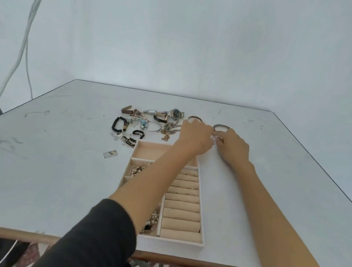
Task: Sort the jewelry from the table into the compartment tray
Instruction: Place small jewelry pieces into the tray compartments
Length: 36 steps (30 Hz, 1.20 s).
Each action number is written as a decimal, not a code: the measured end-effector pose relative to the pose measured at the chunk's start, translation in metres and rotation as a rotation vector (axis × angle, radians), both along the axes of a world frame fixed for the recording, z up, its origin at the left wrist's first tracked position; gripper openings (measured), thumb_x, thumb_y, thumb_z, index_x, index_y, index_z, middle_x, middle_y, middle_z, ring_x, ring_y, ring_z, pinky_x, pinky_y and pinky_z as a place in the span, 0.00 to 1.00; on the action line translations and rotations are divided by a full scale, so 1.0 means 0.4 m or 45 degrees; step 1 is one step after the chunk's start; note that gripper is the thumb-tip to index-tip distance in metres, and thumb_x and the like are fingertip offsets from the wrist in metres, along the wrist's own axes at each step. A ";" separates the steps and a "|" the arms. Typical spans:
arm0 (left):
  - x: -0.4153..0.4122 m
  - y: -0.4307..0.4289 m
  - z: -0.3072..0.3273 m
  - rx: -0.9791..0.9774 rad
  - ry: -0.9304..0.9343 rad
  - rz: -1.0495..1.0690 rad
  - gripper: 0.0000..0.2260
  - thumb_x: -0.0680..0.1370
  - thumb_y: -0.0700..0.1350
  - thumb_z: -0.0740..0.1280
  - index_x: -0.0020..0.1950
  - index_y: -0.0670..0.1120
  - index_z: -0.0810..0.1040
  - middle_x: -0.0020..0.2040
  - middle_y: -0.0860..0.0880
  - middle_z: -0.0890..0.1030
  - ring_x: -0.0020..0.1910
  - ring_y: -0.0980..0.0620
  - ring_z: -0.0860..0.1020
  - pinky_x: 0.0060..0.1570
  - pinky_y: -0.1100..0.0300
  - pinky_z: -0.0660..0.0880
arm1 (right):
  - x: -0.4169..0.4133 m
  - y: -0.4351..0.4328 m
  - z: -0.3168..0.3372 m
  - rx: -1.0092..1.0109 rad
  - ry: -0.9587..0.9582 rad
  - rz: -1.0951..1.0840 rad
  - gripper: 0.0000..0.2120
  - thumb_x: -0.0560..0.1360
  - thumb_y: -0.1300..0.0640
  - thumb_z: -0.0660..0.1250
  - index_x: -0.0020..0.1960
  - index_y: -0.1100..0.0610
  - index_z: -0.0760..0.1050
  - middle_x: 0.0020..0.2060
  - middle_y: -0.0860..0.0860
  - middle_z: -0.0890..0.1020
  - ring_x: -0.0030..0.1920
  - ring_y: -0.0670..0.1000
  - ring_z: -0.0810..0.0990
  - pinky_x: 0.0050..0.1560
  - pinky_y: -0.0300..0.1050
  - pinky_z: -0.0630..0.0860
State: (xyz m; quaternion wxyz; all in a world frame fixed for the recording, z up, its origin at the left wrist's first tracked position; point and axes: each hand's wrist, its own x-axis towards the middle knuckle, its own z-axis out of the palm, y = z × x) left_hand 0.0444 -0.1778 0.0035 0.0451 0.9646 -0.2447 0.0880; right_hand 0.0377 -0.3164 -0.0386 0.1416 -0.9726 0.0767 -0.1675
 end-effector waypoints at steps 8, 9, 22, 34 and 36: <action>0.041 -0.045 -0.037 -0.112 0.064 0.065 0.12 0.76 0.55 0.65 0.56 0.53 0.79 0.58 0.48 0.79 0.61 0.45 0.74 0.57 0.53 0.66 | 0.003 -0.012 0.009 0.193 0.002 -0.022 0.08 0.77 0.52 0.62 0.53 0.49 0.77 0.46 0.47 0.76 0.52 0.51 0.76 0.44 0.42 0.64; 0.042 -0.043 -0.036 -0.146 0.093 0.072 0.11 0.76 0.55 0.65 0.56 0.54 0.79 0.58 0.48 0.79 0.61 0.46 0.74 0.58 0.53 0.66 | 0.004 -0.015 0.012 0.226 0.034 -0.017 0.07 0.77 0.53 0.63 0.53 0.49 0.77 0.46 0.46 0.75 0.52 0.51 0.76 0.45 0.42 0.65; 0.040 -0.050 -0.032 -0.254 0.222 0.087 0.07 0.76 0.50 0.66 0.53 0.57 0.78 0.56 0.52 0.79 0.60 0.49 0.75 0.60 0.53 0.67 | -0.002 -0.038 0.024 0.477 0.168 0.041 0.07 0.72 0.54 0.68 0.48 0.52 0.73 0.44 0.46 0.76 0.46 0.49 0.74 0.43 0.43 0.67; 0.062 -0.046 -0.045 -0.175 0.166 0.124 0.15 0.76 0.56 0.67 0.58 0.51 0.77 0.62 0.46 0.76 0.63 0.45 0.73 0.59 0.52 0.67 | -0.012 -0.034 0.030 0.524 0.130 0.065 0.05 0.70 0.55 0.69 0.45 0.50 0.74 0.42 0.48 0.79 0.45 0.50 0.77 0.40 0.43 0.67; 0.063 -0.048 -0.045 -0.161 0.178 0.136 0.15 0.76 0.56 0.67 0.58 0.50 0.79 0.61 0.46 0.77 0.62 0.45 0.74 0.59 0.53 0.67 | -0.013 -0.034 0.031 0.518 0.124 0.068 0.05 0.70 0.55 0.69 0.45 0.50 0.74 0.42 0.48 0.80 0.45 0.50 0.77 0.39 0.43 0.67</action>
